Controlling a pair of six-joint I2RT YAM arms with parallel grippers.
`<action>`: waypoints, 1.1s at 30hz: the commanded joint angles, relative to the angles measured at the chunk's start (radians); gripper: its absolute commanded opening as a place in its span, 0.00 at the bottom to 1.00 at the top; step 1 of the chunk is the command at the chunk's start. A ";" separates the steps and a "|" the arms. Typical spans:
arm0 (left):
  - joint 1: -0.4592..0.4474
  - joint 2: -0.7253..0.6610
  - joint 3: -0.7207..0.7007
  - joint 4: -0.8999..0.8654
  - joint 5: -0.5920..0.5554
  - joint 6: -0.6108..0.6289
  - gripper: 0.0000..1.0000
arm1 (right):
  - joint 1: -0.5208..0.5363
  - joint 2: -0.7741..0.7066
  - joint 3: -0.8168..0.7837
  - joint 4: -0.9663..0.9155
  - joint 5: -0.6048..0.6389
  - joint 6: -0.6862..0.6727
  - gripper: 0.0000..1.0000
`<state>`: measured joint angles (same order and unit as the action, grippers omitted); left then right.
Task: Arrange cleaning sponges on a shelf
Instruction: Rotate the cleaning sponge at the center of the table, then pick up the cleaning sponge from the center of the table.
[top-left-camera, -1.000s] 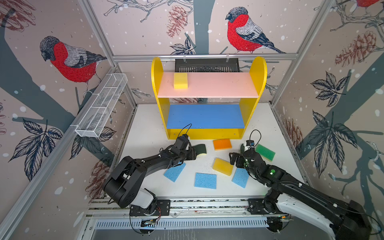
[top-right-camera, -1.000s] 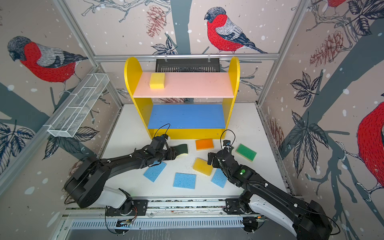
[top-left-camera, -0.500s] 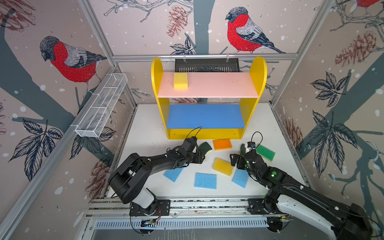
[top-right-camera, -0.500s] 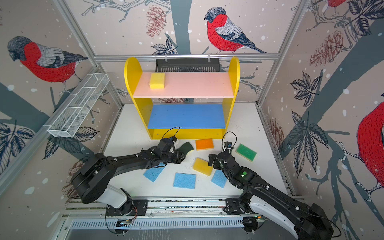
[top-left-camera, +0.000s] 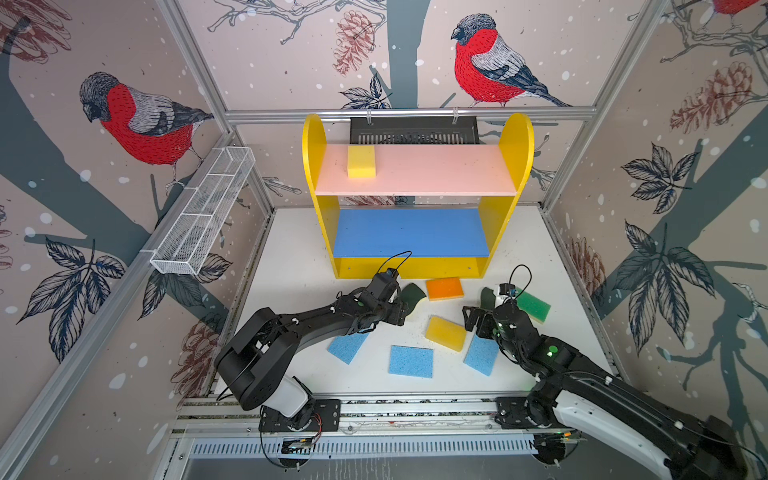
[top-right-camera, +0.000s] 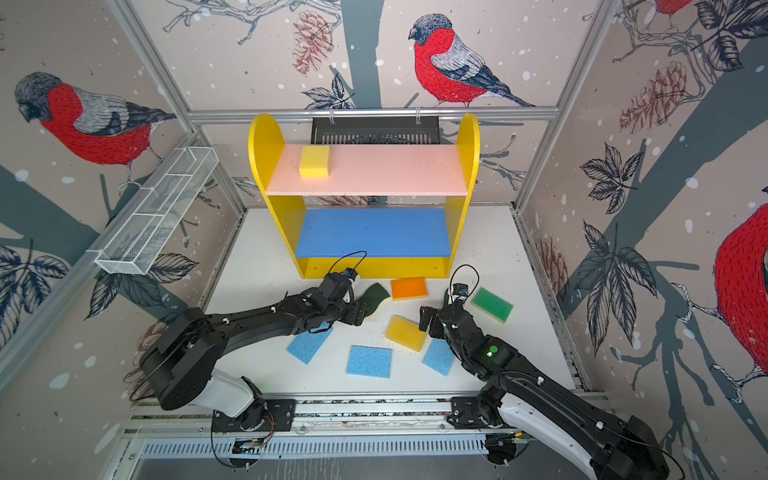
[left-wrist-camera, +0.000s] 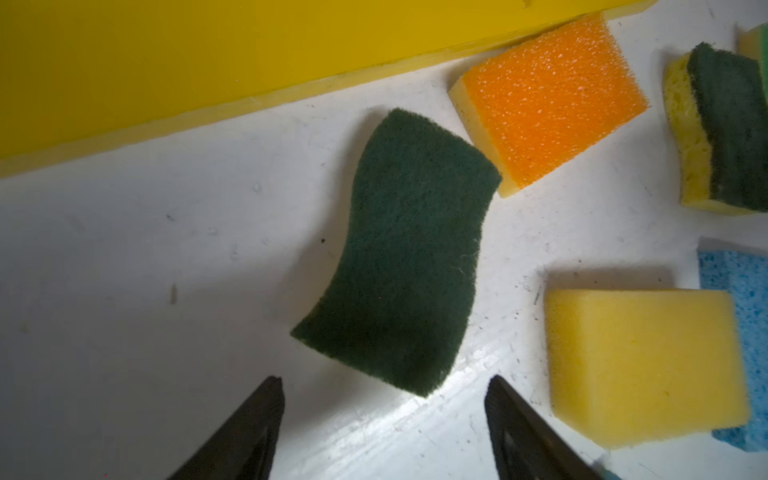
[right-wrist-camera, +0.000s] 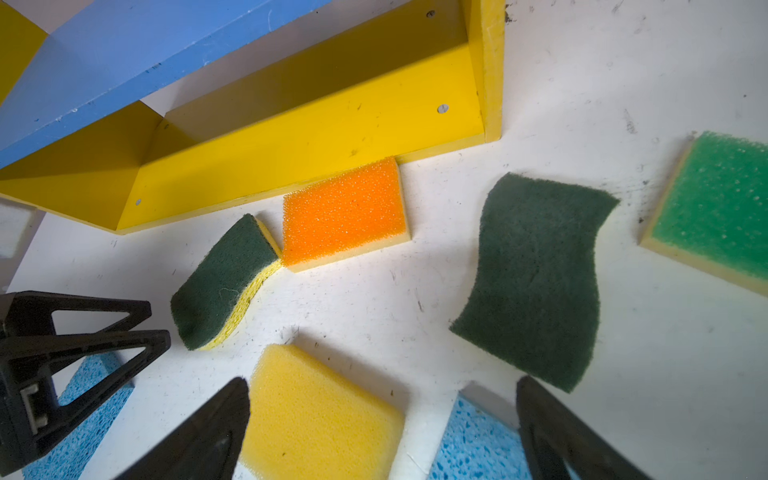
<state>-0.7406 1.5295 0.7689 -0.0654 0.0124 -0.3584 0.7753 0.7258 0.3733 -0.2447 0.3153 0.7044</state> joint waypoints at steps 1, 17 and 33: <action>0.001 0.024 0.025 0.002 -0.047 0.107 0.84 | -0.005 -0.001 0.008 -0.007 0.017 -0.019 0.99; 0.046 0.132 0.087 -0.007 0.133 0.212 0.90 | -0.037 0.012 0.041 -0.027 0.018 -0.034 1.00; 0.017 0.138 0.057 0.021 0.080 0.200 0.91 | -0.057 0.045 0.038 0.003 -0.010 -0.031 1.00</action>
<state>-0.7132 1.6604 0.8276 -0.0574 0.1623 -0.1535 0.7197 0.7677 0.4118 -0.2649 0.3096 0.6796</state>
